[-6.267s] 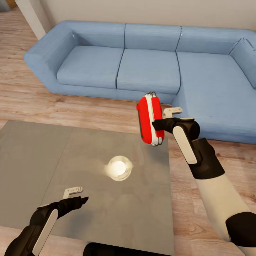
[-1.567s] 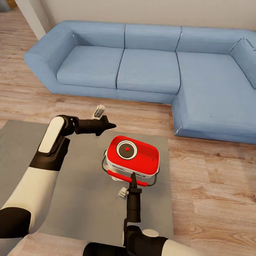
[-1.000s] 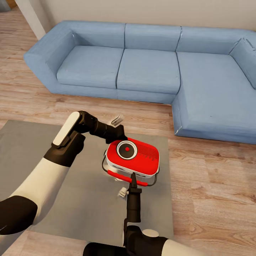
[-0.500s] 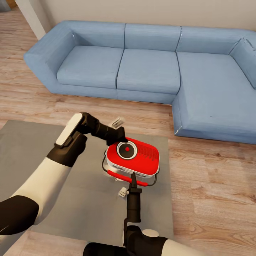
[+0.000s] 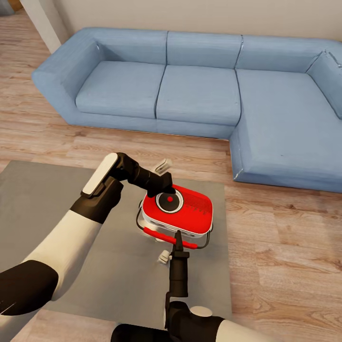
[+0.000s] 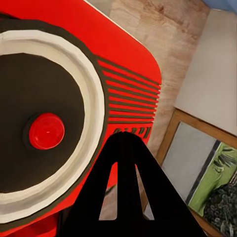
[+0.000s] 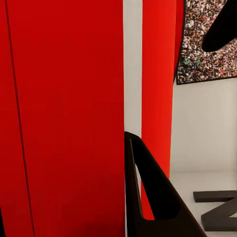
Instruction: Turn on the radio receiver that's on the table in the living room.
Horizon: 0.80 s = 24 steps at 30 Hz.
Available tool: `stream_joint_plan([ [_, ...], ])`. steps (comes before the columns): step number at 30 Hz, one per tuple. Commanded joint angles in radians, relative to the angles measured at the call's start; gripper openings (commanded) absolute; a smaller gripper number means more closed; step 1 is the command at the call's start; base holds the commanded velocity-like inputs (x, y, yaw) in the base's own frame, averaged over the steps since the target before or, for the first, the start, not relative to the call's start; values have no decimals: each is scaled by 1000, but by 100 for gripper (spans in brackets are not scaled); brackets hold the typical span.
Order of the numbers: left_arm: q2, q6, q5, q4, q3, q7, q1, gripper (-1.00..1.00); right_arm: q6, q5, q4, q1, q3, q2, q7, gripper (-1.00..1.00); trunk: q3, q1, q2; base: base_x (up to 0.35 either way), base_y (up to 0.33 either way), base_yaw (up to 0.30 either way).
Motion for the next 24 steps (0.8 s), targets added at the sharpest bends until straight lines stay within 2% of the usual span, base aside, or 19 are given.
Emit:
stream_joint_plan([
  [1, 1, 0, 0, 1, -1, 0, 0, -100, 2, 4, -1, 0, 1, 0, -1, -100, 0, 0, 0, 0, 0, 0],
  [8, 5, -1, -3, 7, -3, 6, 0, -100, 2, 4, -1, 0, 1, 0, -1, -100, 0, 0, 0, 0, 0, 0],
  [14, 15, -1, -4, 15, -3, 60, 0, -100, 2, 2, -1, 0, 1, 0, -1, -100, 0, 0, 0, 0, 0, 0],
  [24, 12, -1, -7, 46, -3, 66, 0, -100, 2, 2, -1, 0, 1, 0, -1, -100, 0, 0, 0, 0, 0, 0],
])
